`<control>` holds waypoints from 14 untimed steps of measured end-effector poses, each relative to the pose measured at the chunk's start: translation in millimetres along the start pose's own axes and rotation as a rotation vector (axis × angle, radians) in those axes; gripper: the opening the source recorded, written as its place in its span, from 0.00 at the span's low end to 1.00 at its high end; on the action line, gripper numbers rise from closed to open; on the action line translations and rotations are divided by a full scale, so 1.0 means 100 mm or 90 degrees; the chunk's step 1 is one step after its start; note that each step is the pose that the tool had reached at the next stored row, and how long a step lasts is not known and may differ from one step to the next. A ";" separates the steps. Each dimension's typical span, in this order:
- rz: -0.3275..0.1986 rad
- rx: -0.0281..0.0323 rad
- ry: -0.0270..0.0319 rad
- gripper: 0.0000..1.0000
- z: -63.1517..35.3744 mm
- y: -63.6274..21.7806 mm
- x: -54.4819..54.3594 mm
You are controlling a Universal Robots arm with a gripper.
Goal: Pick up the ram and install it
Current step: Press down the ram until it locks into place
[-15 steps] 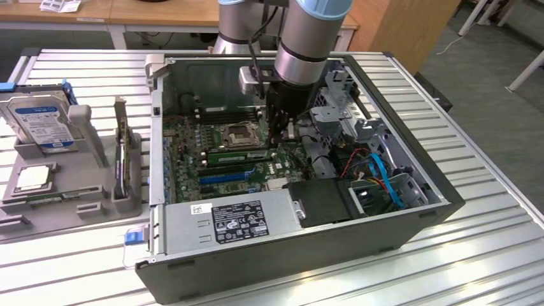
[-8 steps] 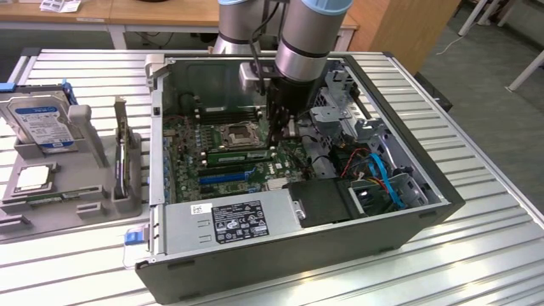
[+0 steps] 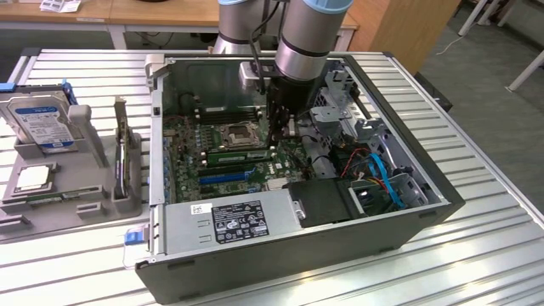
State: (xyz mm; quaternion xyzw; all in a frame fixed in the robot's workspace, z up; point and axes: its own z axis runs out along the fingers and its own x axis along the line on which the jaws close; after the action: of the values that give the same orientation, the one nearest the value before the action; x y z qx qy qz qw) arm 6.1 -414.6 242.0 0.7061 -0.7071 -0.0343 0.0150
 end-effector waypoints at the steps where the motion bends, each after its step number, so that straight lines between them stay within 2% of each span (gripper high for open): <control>1: 0.000 0.0000 0.0001 0.10 0.000 0.010 0.00; 14: 0.000 0.0000 0.0001 0.10 0.017 0.226 0.00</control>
State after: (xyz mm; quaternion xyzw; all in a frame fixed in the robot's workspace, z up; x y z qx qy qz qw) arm -16.5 -414.6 241.9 0.7061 -0.7071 -0.0342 0.0150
